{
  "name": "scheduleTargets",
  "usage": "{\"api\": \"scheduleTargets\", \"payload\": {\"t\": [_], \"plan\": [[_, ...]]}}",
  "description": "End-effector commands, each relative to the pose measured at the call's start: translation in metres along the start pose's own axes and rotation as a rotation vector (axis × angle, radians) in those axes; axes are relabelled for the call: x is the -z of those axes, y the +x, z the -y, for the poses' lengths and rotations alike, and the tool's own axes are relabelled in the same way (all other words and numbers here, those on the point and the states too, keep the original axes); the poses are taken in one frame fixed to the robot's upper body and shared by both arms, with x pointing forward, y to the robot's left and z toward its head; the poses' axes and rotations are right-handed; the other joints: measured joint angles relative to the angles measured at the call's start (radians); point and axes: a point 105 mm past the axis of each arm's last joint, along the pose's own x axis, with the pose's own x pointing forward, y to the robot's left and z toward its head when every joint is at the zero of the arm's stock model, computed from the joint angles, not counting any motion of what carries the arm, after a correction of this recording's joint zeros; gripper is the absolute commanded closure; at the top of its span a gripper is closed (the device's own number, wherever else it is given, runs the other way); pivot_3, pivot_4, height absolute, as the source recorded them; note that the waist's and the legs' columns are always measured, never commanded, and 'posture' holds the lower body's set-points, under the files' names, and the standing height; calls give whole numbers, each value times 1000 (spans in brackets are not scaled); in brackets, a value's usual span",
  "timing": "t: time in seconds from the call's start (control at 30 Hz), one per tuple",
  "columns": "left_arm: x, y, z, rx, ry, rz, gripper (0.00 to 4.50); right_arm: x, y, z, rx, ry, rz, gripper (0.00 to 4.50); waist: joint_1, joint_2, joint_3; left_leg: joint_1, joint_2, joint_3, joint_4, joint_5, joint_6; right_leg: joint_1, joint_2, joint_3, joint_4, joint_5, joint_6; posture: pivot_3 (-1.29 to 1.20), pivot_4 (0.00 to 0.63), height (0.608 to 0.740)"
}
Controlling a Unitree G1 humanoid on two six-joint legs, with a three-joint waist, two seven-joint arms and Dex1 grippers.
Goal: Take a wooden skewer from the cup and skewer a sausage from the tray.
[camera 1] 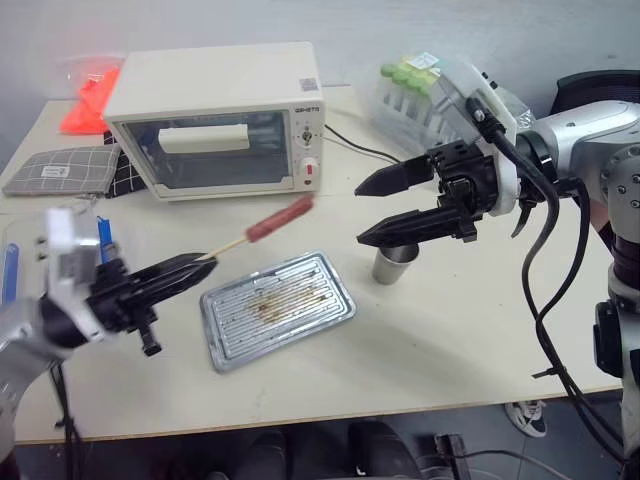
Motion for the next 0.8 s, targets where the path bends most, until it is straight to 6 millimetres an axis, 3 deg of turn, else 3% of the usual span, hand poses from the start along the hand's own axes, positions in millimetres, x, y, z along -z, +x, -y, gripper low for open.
{"api": "scheduleTargets", "payload": {"t": [0.03,0.17,0.27,0.4,0.57,0.63,0.8], "plan": [[-12,-31,-4,-222,63,66,4500,-15,-5,0,8,-65,79,61,6,0,0,0,0,0,0,0,0,0,0,0,0,0,0,0,150,740],[-11,-78,-27,-555,24,171,4500,-12,-1,6,7,-57,104,61,14,0,0,2,0,0,1,0,0,3,0,0,-1,1,0,0,150,740],[0,-96,-43,-708,0,181,4500,-11,3,8,-3,-57,113,61,21,-1,-1,2,-1,-1,2,-1,1,4,0,0,-2,1,1,0,150,740],[7,-99,-63,-777,-13,174,4500,-13,6,9,-6,-62,123,61,28,-1,-1,2,-1,-1,2,-1,1,4,0,0,-2,2,1,0,150,740],[19,-96,-101,-855,-25,114,4500,-14,7,11,3,-60,133,61,32,-1,-1,2,-2,-1,1,-1,1,4,0,0,-3,2,1,0,150,740],[26,-104,-121,-939,-38,87,4500,-13,7,13,24,-56,135,61,32,-1,-1,2,-2,-1,1,-1,1,3,0,0,-3,2,1,0,150,740],[40,-120,-151,-1073,-98,55,4500,-10,4,15,64,-34,145,61,22,-2,-1,2,-2,-1,-3,-1,1,2,0,0,-5,2,1,0,150,740]]}}
